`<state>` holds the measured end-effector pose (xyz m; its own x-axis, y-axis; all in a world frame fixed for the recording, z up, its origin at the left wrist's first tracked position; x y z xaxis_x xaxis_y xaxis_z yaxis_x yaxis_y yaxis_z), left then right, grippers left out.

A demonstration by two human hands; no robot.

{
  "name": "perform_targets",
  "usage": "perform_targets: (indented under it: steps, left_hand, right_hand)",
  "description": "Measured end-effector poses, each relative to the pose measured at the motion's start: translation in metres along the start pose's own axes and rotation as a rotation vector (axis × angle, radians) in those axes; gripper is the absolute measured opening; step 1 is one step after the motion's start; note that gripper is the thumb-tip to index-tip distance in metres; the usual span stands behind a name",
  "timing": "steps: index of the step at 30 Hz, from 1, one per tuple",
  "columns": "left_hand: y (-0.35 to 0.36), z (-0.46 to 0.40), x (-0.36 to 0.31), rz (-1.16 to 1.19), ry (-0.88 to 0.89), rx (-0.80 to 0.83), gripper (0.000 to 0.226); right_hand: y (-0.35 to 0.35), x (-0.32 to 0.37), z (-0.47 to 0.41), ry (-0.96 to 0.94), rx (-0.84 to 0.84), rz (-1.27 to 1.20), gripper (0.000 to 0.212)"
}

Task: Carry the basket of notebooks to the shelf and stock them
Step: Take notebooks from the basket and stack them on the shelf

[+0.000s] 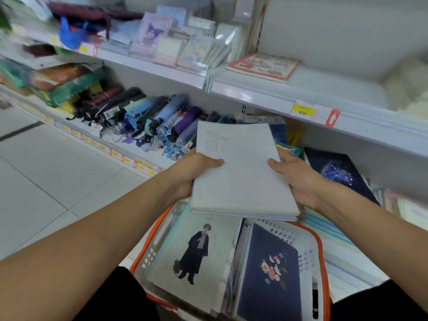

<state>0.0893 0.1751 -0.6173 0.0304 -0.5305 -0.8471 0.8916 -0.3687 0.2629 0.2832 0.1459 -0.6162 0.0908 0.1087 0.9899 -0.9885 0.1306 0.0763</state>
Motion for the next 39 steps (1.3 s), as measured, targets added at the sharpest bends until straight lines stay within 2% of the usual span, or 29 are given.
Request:
perform_targets:
  steps: [4,7,10,12,15,18,20,22,24,26,30,34,37,39]
  left_hand:
    - [0.001,0.016,-0.024,0.030,0.074,0.026,0.040]
    - [-0.006,0.025,-0.042,0.011,0.121,-0.012,0.046]
    - [-0.009,0.035,-0.063,-0.022,0.136,-0.064,0.028]
    - [-0.005,0.039,-0.068,-0.011,0.069,-0.024,0.022]
    - [-0.009,0.051,-0.068,-0.026,-0.032,0.099,0.037]
    - [-0.012,0.063,-0.078,-0.102,0.040,0.215,0.074]
    - [-0.017,0.062,-0.092,-0.089,0.136,0.184,0.082]
    - [-0.023,0.058,-0.108,-0.047,0.260,0.023,0.056]
    - [-0.025,0.056,-0.117,0.004,0.342,-0.116,0.035]
    - [-0.020,0.051,-0.120,0.014,0.405,-0.158,0.032]
    - [-0.005,0.049,-0.126,-0.029,0.456,-0.165,0.034]
    - [0.021,0.040,-0.126,-0.023,0.459,-0.038,0.041]
    - [0.029,0.033,-0.137,0.063,0.463,0.005,0.051]
    - [0.025,0.024,-0.150,0.115,0.466,-0.015,0.056]
  right_hand:
    - [0.013,0.012,0.014,0.122,0.046,-0.276,0.032]
    - [0.031,0.025,0.022,0.118,0.130,-0.293,0.030]
    - [0.034,0.050,0.019,0.016,0.046,-0.294,0.017]
    - [0.032,0.060,0.018,0.002,-0.016,-0.318,0.011]
    - [0.043,0.059,0.024,0.051,0.052,-0.340,0.018]
    - [0.051,0.070,0.034,-0.005,0.118,-0.319,0.027]
    - [0.052,0.089,0.038,-0.106,0.132,-0.335,0.033]
    - [0.054,0.102,0.042,-0.150,0.171,-0.348,0.038]
    - [0.057,0.100,0.045,-0.127,0.193,-0.258,0.042]
    - [0.051,0.094,0.044,-0.131,0.140,-0.145,0.041]
    - [0.031,0.102,0.037,-0.268,0.020,-0.138,0.037]
    - [0.011,0.119,0.026,-0.369,-0.079,-0.132,0.034]
    - [-0.004,0.146,0.009,-0.352,-0.171,-0.217,0.030]
    - [-0.012,0.167,-0.019,-0.273,-0.212,-0.294,0.025]
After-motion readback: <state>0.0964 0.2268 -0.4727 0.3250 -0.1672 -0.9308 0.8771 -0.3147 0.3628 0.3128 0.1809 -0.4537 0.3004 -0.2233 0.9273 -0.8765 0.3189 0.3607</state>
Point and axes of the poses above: each hand's wrist, its own z-axis away from the middle knuckle, its own y-axis out of the palm, x = y × z, the point moved 10 cm from there along -z, towards the middle knuckle, and after that the axes turned 10 degrees about -y, right-handed, at the moved point
